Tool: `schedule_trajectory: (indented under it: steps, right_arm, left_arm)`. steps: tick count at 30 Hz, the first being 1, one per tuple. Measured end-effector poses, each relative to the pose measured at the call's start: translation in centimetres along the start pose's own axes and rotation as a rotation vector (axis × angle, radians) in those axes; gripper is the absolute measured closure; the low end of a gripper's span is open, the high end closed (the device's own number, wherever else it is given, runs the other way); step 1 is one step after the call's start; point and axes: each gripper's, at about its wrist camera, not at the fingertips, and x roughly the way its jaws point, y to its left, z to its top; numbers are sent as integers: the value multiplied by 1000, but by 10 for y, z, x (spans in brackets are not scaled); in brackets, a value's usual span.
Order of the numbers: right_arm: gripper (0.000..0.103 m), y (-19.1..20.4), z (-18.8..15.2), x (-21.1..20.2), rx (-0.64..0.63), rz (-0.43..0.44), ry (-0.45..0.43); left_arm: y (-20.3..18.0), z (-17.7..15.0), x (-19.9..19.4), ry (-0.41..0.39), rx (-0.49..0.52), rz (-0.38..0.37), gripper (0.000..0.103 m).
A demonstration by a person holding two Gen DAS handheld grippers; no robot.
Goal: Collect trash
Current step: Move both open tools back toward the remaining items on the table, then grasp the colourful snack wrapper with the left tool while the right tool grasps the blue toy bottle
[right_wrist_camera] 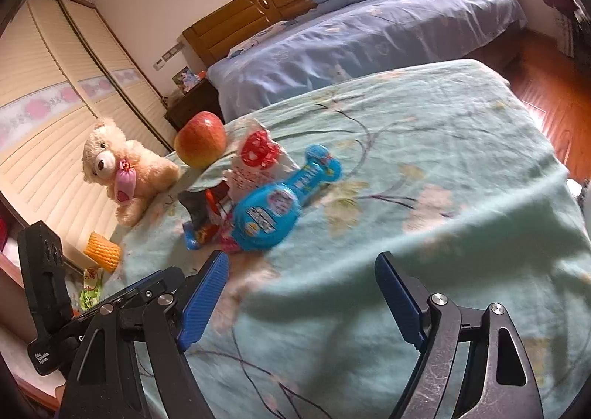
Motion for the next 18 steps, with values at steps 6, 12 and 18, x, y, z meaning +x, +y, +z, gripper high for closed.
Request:
schedule_trajectory:
  steps: [6, 12, 18]
  right_arm:
    - [28, 8, 9, 20, 9, 11, 21]
    - [34, 11, 19, 39, 17, 16, 35]
    - [50, 11, 23, 56, 6, 4, 54]
  left_arm:
    - [3, 16, 16, -2, -2, 7, 41]
    - [6, 26, 35, 18, -4, 17, 42]
    - [1, 28, 46, 35, 35, 15, 75]
